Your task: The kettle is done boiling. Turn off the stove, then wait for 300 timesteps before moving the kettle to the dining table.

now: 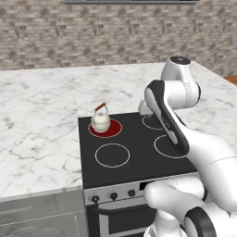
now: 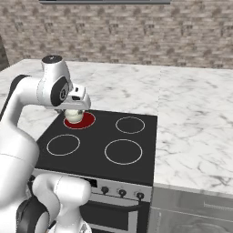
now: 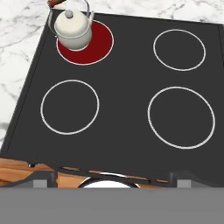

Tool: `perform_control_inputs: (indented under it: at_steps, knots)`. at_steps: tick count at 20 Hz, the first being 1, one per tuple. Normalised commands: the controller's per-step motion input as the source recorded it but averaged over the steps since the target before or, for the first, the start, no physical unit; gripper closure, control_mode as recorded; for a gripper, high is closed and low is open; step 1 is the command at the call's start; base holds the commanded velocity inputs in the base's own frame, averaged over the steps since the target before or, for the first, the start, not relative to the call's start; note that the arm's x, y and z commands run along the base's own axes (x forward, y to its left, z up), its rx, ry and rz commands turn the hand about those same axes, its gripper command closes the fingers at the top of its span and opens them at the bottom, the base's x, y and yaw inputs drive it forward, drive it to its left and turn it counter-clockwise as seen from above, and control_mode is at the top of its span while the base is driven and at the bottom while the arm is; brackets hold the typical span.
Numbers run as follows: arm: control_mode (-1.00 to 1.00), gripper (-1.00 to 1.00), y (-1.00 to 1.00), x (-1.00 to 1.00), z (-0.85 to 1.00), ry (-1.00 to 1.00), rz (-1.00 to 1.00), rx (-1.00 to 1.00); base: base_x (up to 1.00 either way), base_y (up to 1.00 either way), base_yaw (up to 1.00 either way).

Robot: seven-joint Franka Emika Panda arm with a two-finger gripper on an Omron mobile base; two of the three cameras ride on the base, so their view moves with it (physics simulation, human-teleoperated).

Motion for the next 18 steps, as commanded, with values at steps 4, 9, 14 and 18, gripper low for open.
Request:
perform_control_inputs:
  at_steps: [4,9,14,18]
  knots:
    - [-1.00,-1.00,0.23,-0.07,0.00,-0.02,0.03,-0.03,0.00,0.00,0.00]
    - [-1.00,-1.00,0.11,-0.12,0.00,-0.03,0.01,-0.03,0.00,0.00,0.00]
    - [-1.00,-1.00,-0.12,-0.02,0.00,-0.03,0.00,0.00,0.00,0.00,0.00]
    - [1.00,-1.00,0.00,0.00,0.00,0.00,0.00,0.00,0.00,-0.42,0.04]
